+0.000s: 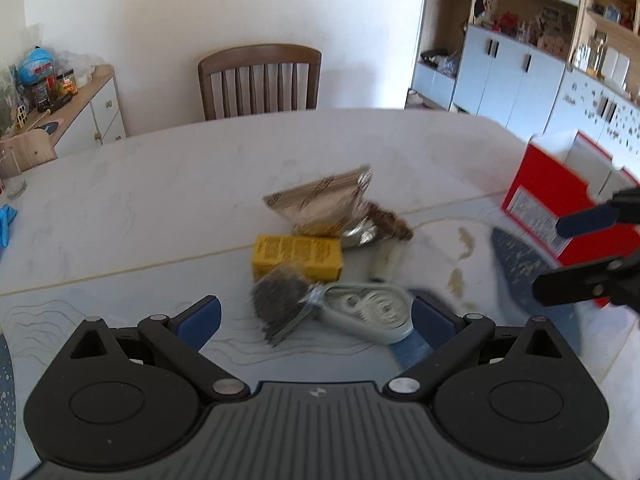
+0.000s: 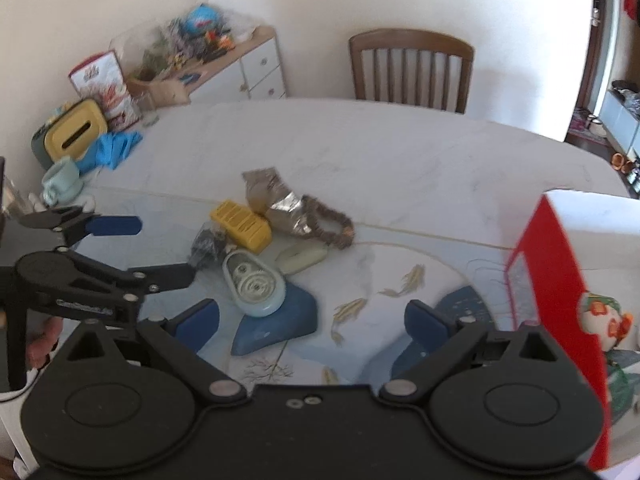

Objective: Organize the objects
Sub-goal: 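Withdraw both tools from the box back toward the table items, then grasp the black bead bag with the left tool while the right tool grasps the tape dispenser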

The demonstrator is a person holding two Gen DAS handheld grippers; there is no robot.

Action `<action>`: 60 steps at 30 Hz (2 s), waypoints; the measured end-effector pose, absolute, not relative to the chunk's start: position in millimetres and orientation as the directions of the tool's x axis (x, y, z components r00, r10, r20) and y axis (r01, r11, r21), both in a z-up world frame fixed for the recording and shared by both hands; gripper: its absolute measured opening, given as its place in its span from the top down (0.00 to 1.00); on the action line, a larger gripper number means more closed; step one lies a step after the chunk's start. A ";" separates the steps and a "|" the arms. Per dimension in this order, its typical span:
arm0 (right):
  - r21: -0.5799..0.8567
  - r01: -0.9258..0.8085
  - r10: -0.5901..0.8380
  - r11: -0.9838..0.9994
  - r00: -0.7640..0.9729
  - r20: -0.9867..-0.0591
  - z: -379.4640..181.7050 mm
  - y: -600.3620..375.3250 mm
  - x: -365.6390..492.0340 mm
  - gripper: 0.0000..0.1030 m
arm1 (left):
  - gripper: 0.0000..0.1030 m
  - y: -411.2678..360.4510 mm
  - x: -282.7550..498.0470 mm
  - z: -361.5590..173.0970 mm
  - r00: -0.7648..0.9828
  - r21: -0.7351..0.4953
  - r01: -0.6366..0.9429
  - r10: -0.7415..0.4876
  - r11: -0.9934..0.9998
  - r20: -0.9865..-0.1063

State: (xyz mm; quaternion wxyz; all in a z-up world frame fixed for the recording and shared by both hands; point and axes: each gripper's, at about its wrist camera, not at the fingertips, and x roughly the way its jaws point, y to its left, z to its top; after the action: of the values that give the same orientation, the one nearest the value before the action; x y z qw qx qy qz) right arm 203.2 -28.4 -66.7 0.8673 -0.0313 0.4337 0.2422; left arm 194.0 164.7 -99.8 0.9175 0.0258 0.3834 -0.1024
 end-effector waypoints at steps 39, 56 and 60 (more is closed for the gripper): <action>0.077 -0.575 0.367 0.814 0.408 -0.836 -143.0 64.9 241.0 0.29 | 0.50 197.2 246.7 -145.0 0.608 -0.260 0.067 -0.246 0.963 -0.755; 0.057 -0.573 0.359 0.818 0.430 -0.828 -135.9 60.4 221.4 0.49 | 0.63 179.3 231.7 -127.0 0.612 -0.179 0.091 -0.197 0.980 -0.766; 0.059 -0.570 0.364 0.819 0.438 -0.822 -128.5 50.2 210.6 0.49 | 0.63 171.8 221.8 -116.5 0.615 -0.177 0.112 -0.208 0.978 -0.761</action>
State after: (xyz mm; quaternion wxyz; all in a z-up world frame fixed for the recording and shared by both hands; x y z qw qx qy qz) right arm 210.6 50.2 -128.5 0.8402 -0.1142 0.4515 0.2780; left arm 221.8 171.8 -116.5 0.8967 -0.0559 0.4299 -0.0891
